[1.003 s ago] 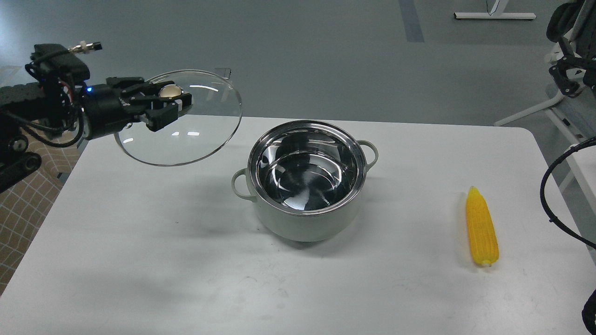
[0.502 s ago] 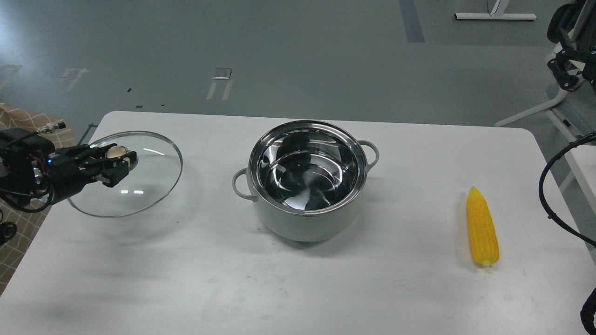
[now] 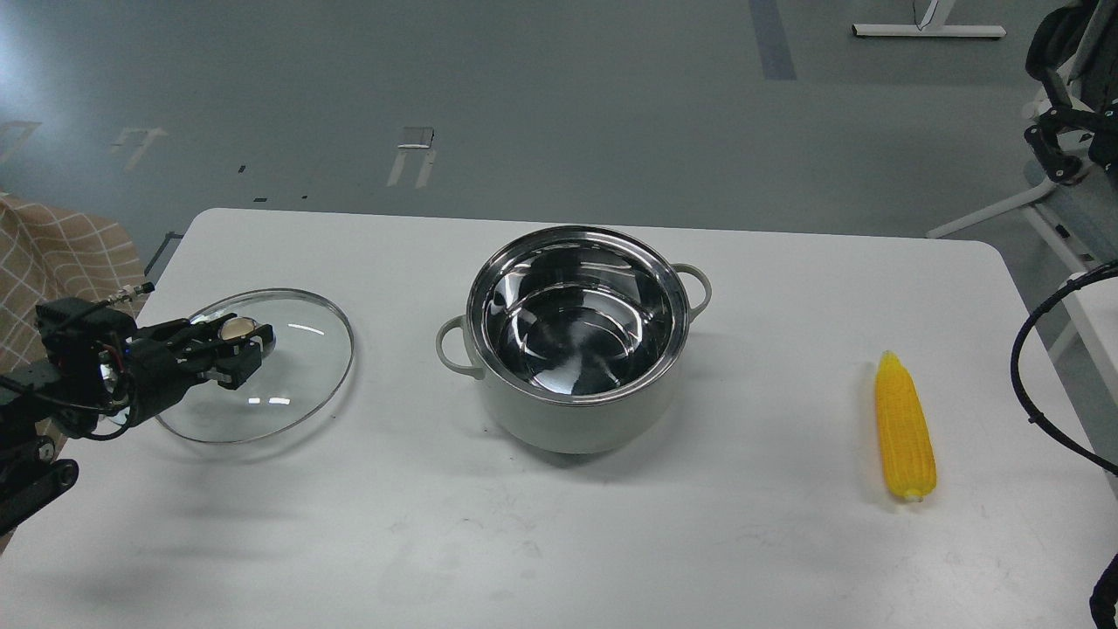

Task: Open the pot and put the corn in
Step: 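Lower the lid onto the table and release it with the left gripper, then withdraw the left arm and bring the right gripper toward the corn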

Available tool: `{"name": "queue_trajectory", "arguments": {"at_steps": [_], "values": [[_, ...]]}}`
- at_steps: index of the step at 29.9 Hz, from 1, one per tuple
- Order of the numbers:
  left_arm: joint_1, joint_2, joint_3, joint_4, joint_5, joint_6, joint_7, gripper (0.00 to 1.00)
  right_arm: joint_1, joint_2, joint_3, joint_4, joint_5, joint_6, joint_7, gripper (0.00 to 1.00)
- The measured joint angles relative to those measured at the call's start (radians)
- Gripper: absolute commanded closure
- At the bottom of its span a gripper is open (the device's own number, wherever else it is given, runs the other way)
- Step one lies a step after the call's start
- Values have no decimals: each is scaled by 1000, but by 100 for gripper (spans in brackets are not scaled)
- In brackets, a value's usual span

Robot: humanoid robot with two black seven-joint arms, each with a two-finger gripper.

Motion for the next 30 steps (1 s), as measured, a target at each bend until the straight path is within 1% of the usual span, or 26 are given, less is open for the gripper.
{"name": "queue_trajectory", "arguments": {"at_steps": [1,2,3,5,9,10,12,16,18,20,23,25,27,30], "values": [[2,-2,0,5,0,5,0,55,-4,0,0,5,0,0,0,0],[3,-5,0,9,0,8,0,42,-6,0,0,10,0,0,0,0],[4,-9,0,11,0,9,1,37,-8,0,-1,14,0,0,0,0],[4,-18,0,13,-1,10,2,33,-9,1,-2,19,0,0,0,0],[6,-25,0,13,-2,12,2,33,-10,2,-3,21,0,0,0,0],[6,-26,0,13,-2,12,1,31,-11,1,-3,21,0,0,0,0],[7,-26,0,13,-4,12,-1,18,-13,-2,-3,21,0,0,0,0],[3,-15,-15,12,-58,27,-8,15,-20,-18,-7,19,-7,0,0,0],[-15,-6,-22,12,-125,39,-26,14,-24,-40,-15,18,-15,0,0,0],[-71,18,-32,12,-251,44,-44,14,-36,-90,-36,19,-39,0,0,0],[-181,36,-37,12,-435,33,-52,14,-43,-176,-87,46,-102,0,0,0],[-258,37,-38,12,-548,-3,-52,14,-46,-232,-128,83,-144,0,0,0],[-344,35,-43,12,-672,-65,-53,14,-52,-288,-172,132,-192,0,0,0],[-428,22,-59,12,-860,-146,-53,13,-62,-348,-222,200,-264,0,0,0]]}}
